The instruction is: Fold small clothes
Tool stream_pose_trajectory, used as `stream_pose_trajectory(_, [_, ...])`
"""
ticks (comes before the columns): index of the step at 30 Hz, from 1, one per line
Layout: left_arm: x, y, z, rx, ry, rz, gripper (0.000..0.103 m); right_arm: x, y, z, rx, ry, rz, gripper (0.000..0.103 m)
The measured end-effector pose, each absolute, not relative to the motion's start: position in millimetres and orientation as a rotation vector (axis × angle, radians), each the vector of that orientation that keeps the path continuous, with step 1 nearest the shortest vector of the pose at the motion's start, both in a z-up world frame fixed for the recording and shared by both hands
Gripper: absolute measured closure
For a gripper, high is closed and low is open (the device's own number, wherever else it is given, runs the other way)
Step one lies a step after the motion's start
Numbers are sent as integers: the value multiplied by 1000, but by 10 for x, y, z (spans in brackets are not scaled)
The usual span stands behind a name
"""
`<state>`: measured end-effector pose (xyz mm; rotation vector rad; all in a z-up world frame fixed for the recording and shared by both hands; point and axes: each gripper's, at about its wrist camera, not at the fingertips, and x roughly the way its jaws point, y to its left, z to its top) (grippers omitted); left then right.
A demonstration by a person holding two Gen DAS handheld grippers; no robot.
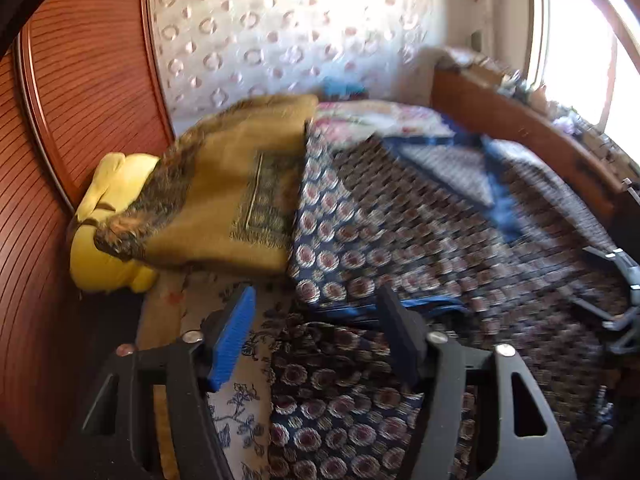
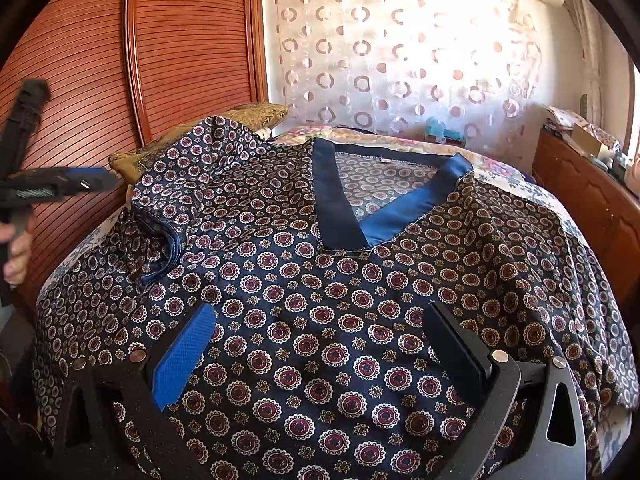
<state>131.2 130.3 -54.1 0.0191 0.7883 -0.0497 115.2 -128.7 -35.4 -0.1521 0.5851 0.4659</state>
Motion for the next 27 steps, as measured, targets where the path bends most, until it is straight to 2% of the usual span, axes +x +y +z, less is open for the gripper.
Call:
stream_pose_trajectory(2, [1367, 1317, -639, 3, 814, -52, 49, 1151, -1286, -353, -152, 585, 466, 0])
stream_pose_trajectory(3, [1377, 1326, -677, -4, 822, -52, 64, 1150, -1285, -353, -152, 584, 466, 0])
stream_pose_trajectory(5, [1389, 1335, -728, -14, 838, -50, 78, 1152, -1284, -353, -153, 583, 466, 0])
stream_pose_trajectory(6, [1388, 1338, -733, -13, 839, -55, 89, 1155, -1284, -353, -153, 583, 466, 0])
stream_pose_trajectory(7, [1373, 1322, -737, -7, 836, -55, 93, 1154, -1284, -353, -154, 582, 466, 0])
stream_pose_trajectory(9, [1390, 1277, -708, 7, 827, -53, 99, 1151, -1285, -356, -153, 582, 467, 0])
stream_pose_trajectory(14, [1439, 1154, -534, 39, 789, -72, 102, 1157, -1284, -357, -151, 583, 467, 0])
stream_pose_trajectory(20, [1378, 1118, -341, 47, 737, -35, 101, 1158, -1285, -354, -149, 583, 468, 0])
stream_pose_trajectory(22, [1341, 1178, -340, 41, 742, -25, 90, 1158, -1283, -352, -148, 583, 470, 0])
stream_pose_trajectory(24, [1330, 1237, -407, 26, 769, -44, 57, 1158, -1282, -356, -150, 583, 470, 0])
stream_pose_trajectory(27, [1360, 1280, -599, 26, 831, -49, 56, 1156, -1287, -356, -150, 582, 468, 0])
